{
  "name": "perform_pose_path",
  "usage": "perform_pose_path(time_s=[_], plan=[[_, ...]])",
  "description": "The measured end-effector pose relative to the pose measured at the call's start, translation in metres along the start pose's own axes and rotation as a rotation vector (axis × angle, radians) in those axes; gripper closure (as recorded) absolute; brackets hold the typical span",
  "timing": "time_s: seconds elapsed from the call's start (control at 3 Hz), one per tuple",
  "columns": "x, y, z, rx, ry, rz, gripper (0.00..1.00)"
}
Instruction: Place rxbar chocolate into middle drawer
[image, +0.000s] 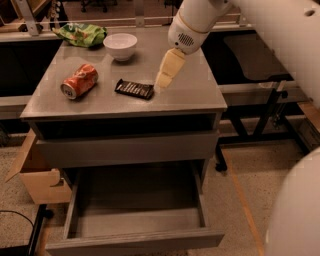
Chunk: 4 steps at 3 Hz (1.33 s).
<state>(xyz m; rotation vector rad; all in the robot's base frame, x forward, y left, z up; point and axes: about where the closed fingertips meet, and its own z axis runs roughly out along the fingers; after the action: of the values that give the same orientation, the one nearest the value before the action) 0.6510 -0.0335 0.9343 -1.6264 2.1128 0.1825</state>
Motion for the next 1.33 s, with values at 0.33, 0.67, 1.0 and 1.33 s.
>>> perform_pose_path(time_s=[0.33,0.67,1.0,1.33], plan=[[-0.025,-0.009,0.031,0.004,0.014,0.025,0.00],[-0.045,-0.015,0.058,0.002,0.027,0.039,0.00],[-0.061,-0.015,0.088,-0.020,0.047,0.021,0.00],[-0.070,-0.014,0.114,-0.051,0.070,-0.005,0.00]])
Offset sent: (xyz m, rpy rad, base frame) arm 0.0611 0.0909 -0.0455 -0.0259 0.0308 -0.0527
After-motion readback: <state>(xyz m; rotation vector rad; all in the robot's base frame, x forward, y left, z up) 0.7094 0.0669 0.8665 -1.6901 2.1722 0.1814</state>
